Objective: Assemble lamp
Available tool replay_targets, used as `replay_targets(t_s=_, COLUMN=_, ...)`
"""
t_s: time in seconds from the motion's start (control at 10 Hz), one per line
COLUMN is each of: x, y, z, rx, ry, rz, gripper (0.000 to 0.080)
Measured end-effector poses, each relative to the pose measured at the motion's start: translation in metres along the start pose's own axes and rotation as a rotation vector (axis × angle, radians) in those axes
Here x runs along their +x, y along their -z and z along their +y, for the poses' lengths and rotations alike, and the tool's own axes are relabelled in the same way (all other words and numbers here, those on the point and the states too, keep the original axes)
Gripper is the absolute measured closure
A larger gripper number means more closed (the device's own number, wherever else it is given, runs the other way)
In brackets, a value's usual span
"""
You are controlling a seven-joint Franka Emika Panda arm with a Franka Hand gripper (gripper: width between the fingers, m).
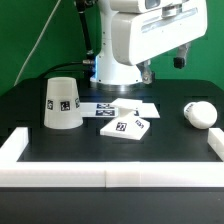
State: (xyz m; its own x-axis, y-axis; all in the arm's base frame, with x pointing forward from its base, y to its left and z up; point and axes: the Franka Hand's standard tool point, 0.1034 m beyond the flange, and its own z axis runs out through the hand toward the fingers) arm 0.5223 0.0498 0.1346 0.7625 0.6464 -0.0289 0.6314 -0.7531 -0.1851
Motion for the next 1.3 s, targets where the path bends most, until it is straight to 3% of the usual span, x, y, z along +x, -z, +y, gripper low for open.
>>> replay_targets(t_s=0.6, x=-0.005, y=-0.003, z=0.002, rx=0.002, ry=-0.006, rz=-0.004, gripper=0.01)
replay_targets(t_s=0.9, x=-0.071, y=-0.025, z=0.016, rx=-0.04, ry=-0.081, rz=0.011, gripper=0.01)
replay_targets(t_s=1.1, x=-0.087, y=-0.032, z=0.023, rx=-0.034, ry=-0.078, rz=0.003, gripper=0.01)
replay_targets(t_s=1.3, x=-0.084, y=-0.032, z=0.02, rx=-0.034, ry=-0.175, rz=0.005, gripper=0.01)
